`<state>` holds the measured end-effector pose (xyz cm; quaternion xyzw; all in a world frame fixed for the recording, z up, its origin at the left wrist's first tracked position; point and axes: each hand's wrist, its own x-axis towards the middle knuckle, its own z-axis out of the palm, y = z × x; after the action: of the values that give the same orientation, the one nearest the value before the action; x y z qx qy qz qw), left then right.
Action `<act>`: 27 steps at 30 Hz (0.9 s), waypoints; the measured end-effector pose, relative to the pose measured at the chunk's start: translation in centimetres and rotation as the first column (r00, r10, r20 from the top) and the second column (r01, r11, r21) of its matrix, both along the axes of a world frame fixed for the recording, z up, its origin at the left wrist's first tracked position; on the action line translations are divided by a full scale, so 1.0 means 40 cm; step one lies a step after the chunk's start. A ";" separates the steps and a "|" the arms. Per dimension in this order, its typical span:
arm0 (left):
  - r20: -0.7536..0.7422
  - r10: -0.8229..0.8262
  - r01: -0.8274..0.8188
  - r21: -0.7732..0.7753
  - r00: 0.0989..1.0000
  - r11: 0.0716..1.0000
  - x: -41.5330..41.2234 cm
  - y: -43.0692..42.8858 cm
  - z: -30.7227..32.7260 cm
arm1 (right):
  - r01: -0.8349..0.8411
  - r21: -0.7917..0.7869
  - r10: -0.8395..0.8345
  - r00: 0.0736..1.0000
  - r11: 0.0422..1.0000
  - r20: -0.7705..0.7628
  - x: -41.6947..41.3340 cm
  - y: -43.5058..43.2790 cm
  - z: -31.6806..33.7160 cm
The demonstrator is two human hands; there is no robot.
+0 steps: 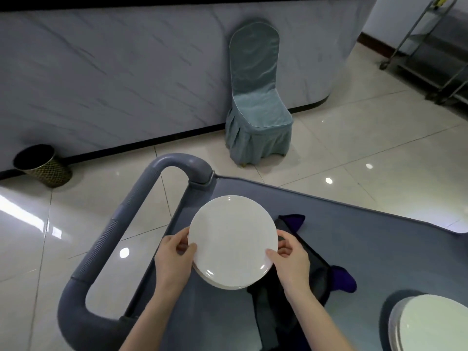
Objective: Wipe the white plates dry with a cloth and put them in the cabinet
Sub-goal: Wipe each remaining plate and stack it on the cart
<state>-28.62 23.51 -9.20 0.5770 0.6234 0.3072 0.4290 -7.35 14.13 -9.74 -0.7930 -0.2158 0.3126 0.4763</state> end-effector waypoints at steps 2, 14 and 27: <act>-0.002 0.015 -0.015 0.018 1.000 1.000 0.000 -0.009 -0.002 | -0.007 0.005 0.007 1.000 1.000 0.001 -0.001 -0.001 0.001; -0.127 0.048 -0.015 0.253 0.991 0.967 0.032 -0.057 0.016 | -0.067 0.061 0.070 0.996 0.996 -0.047 0.047 -0.061 0.023; -0.019 -0.575 0.569 0.169 0.818 0.804 0.475 -0.377 0.039 | 0.109 -0.020 -0.099 0.954 0.994 0.282 0.320 -0.462 0.083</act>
<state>-9.64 8.44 -7.65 0.7666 0.3853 0.2245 0.4620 5.47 -4.35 -6.44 -0.8479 -0.2336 0.1754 0.4425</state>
